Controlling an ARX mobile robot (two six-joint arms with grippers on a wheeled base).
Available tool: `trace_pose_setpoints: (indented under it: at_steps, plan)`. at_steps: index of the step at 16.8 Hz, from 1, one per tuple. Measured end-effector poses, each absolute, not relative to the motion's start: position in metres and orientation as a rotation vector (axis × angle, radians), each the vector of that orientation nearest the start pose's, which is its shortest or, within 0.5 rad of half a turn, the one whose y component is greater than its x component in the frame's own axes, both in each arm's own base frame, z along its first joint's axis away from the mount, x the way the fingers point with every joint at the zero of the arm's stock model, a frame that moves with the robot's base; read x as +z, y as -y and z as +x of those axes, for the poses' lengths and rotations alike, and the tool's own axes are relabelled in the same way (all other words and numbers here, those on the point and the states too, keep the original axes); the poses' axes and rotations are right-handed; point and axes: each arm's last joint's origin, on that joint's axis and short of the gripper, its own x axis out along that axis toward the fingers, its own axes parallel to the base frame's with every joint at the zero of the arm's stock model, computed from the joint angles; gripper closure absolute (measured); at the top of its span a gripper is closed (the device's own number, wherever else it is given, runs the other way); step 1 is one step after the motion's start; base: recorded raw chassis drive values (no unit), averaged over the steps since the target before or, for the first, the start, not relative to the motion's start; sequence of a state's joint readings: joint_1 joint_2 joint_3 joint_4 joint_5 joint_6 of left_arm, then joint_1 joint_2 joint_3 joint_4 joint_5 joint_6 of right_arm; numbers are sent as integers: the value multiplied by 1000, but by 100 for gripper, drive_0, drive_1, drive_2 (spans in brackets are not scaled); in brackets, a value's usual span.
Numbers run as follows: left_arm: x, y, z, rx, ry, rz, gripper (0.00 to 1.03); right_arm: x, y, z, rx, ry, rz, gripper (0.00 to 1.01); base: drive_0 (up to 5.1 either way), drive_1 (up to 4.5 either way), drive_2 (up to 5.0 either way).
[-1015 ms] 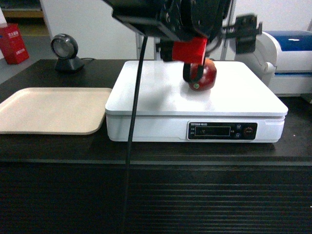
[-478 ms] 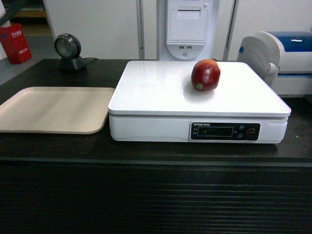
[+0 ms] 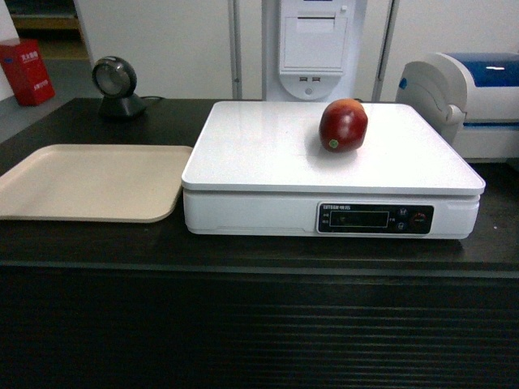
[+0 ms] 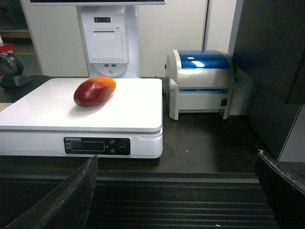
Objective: Place dark red mango on scale at checkout
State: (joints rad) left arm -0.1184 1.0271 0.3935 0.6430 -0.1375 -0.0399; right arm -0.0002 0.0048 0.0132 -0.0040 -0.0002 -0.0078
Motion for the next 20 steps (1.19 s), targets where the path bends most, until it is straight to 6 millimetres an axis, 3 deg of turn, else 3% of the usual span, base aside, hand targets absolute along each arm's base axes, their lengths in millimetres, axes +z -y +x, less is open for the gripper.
trace_pose_setpoints:
  at_steps: [4,5,6,13,20]
  plan:
    - [208,14,184,0,-5,-17,84,167,0,97,0,4,-7,3,0,0,0]
    - [204,11,176,2,4,-18,98,167,0,97,0,4,-8,3,0,0,0]
    - [198,3,170,-7,-5,-14,101,167,0,97,0,4,-7,3,0,0,0]
    - [178,0,139,-3,-8,-14,101,167,0,97,0,5,-8,3,0,0,0]
    - [168,0,127,-3,-3,-14,101,167,0,97,0,5,-8,3,0,0,0]
